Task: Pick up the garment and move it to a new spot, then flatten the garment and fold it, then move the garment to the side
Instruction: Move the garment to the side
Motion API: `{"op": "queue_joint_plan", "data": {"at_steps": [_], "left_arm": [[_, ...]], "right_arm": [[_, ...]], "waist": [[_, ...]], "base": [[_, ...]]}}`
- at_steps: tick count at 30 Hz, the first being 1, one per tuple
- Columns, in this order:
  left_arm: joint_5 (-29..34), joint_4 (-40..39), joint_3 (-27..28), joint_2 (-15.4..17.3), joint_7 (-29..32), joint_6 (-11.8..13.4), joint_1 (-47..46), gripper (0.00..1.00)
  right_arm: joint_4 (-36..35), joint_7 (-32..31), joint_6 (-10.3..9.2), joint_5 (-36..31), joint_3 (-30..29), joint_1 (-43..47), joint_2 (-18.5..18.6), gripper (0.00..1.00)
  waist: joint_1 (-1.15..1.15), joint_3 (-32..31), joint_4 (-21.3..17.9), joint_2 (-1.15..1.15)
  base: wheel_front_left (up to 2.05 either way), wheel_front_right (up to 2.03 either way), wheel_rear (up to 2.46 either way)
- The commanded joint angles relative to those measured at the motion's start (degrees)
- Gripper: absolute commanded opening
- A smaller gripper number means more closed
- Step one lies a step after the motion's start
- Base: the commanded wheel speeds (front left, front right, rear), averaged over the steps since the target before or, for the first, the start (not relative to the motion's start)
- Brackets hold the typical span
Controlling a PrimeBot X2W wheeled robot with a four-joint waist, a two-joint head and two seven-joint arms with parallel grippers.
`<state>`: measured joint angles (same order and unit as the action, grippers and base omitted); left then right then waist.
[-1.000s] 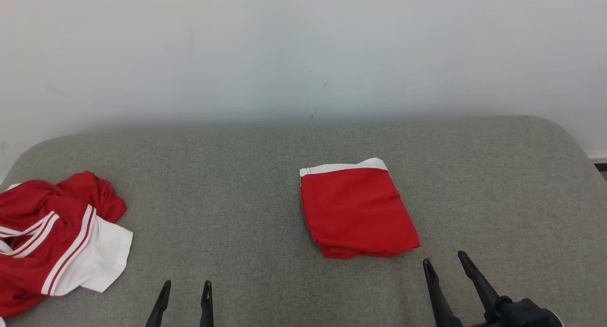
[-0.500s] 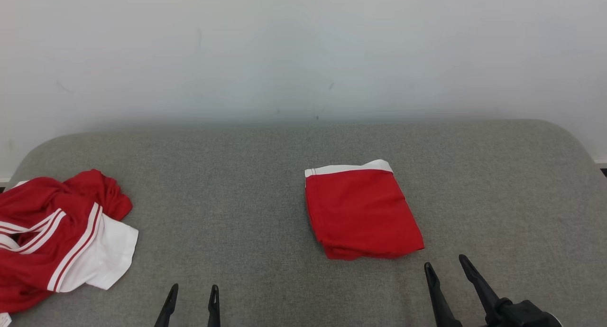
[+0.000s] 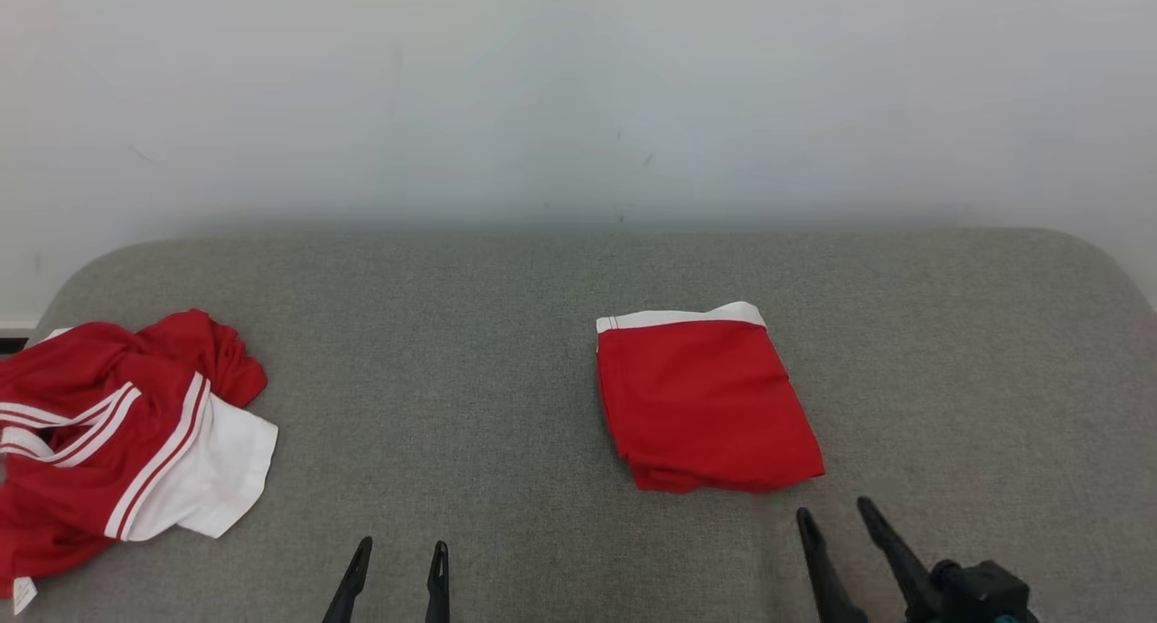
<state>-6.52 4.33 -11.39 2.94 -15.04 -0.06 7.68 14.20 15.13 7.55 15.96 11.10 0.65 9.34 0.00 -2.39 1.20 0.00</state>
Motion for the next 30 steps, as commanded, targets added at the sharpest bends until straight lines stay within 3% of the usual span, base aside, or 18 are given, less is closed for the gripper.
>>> {"op": "queue_joint_plan", "data": {"at_steps": [1, 6, 13, 20, 30], "left_arm": [[0.4, 0.1, -0.2, -0.1, -0.1, -0.4, -1.0, 1.00], [1.0, -0.4, -1.2, -0.1, -0.1, -0.9, -2.5, 1.00], [1.3, -2.3, -2.7, -0.1, -0.1, -1.2, -5.6, 1.00], [0.9, -2.9, -4.6, -0.1, -0.1, -1.3, -9.6, 1.00], [0.4, -2.4, -6.4, -0.1, -0.1, -0.6, -12.6, 1.00]], "right_arm": [[3.5, 0.1, -0.13, 3.7, 2.0, -1.9, 1.1, 1.00], [14.1, 0.1, -0.14, 17.0, 10.9, -12.4, 6.5, 1.00], [20.3, -0.5, -0.14, 30.0, 15.7, -25.1, 11.9, 1.00], [22.8, -5.6, -0.14, 42.6, 19.4, -32.7, 17.4, 1.00], [21.1, -15.2, -0.14, 54.4, 25.9, -35.6, 24.1, 1.00]], "waist": [[0.00, 0.7, 0.7, 0.00], [0.00, 2.8, 2.7, 0.00], [0.00, 8.1, 5.5, 0.00], [0.00, 14.2, 8.7, 0.00], [0.00, 17.3, 11.1, 0.00]], "base": [[0.00, 0.00, 0.00], [0.00, 0.00, 0.00], [0.00, 0.00, 0.00], [0.00, 0.00, 0.00], [0.00, 0.00, 0.00]]}}
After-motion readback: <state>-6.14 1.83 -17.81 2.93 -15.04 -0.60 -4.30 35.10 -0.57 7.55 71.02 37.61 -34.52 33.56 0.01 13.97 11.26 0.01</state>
